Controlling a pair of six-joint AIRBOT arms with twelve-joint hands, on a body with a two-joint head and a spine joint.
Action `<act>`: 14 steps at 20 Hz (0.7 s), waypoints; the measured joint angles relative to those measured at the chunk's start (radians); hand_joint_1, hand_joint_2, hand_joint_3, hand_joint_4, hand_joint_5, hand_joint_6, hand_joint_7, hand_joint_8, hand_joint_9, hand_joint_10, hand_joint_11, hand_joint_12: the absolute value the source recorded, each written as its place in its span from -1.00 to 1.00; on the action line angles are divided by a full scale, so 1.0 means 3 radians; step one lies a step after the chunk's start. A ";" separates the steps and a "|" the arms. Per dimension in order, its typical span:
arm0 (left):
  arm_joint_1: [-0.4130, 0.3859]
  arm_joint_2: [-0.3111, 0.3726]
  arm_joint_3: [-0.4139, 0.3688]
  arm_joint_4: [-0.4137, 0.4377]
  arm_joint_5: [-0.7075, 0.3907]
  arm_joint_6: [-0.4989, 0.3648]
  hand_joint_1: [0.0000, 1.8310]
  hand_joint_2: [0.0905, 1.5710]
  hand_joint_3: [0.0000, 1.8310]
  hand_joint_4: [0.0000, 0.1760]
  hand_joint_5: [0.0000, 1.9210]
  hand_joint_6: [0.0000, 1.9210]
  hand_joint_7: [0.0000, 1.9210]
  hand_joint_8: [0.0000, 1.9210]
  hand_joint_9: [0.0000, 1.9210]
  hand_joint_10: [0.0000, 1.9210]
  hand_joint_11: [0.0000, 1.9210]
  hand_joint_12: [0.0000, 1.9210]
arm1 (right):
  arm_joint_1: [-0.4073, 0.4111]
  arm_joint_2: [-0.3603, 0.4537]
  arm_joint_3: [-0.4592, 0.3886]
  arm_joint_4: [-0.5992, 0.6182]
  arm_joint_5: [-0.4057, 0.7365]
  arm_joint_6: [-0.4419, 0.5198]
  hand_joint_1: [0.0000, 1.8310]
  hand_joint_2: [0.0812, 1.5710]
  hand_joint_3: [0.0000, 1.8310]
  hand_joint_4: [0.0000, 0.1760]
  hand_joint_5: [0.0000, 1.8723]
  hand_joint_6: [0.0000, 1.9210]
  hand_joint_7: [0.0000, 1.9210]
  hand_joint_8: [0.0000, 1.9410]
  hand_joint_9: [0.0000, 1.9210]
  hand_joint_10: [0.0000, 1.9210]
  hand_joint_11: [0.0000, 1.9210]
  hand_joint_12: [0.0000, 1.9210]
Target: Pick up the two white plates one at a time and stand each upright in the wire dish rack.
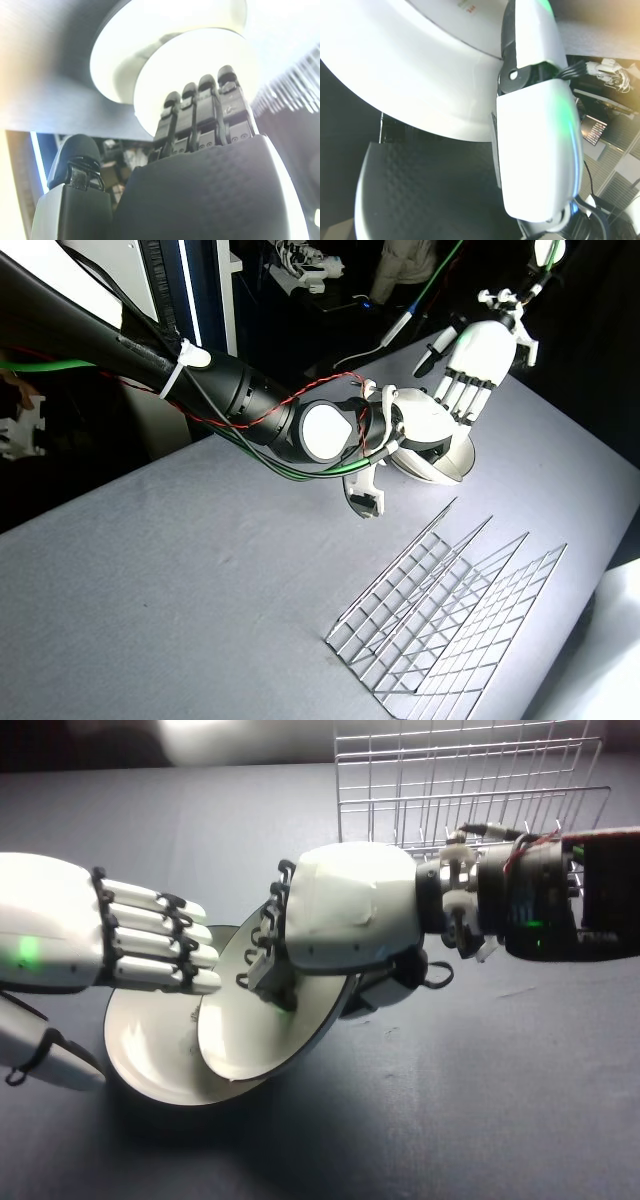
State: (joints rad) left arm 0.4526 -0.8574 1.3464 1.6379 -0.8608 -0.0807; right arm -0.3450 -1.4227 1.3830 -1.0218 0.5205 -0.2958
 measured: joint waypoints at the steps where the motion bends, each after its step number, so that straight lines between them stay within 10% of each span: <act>1: -0.0006 0.0019 0.0008 0.0006 -0.0004 -0.0001 -1.00 0.54 -1.00 -1.00 -0.95 -0.98 -0.95 -0.98 -0.97 -0.99 -0.97 -0.99 | 0.0022 0.0013 -0.0018 0.0078 -0.0019 0.0004 0.64 0.30 -1.00 -1.00 -0.03 -0.01 0.19 -0.44 0.23 -0.28 -0.05 0.52; 5: -0.0006 0.0070 0.0090 0.0081 -0.0005 0.0000 -1.00 0.54 -1.00 -1.00 -0.95 -0.99 -0.95 -0.99 -0.97 -0.99 -0.98 -0.99 | 0.0161 0.0122 -0.0160 0.0235 -0.0102 0.0001 0.63 0.34 -1.00 -1.00 -0.15 0.11 0.09 -0.24 0.17 -0.21 -0.02 0.51; 14: -0.0092 0.0132 0.0107 0.0113 -0.0023 0.0000 -1.00 0.54 -1.00 -1.00 -0.94 -0.99 -0.93 -0.99 -0.96 -0.99 -0.97 -0.98 | 0.0375 0.0617 -0.0669 0.0813 -0.0186 -0.0001 0.64 0.29 -1.00 -1.00 0.02 -0.05 0.22 -0.49 0.20 -0.26 -0.03 0.49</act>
State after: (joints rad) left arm 0.4252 -0.8177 1.3785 1.6718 -0.8677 -0.0807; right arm -0.2325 -1.2377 1.1824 -0.7780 0.4648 -0.2962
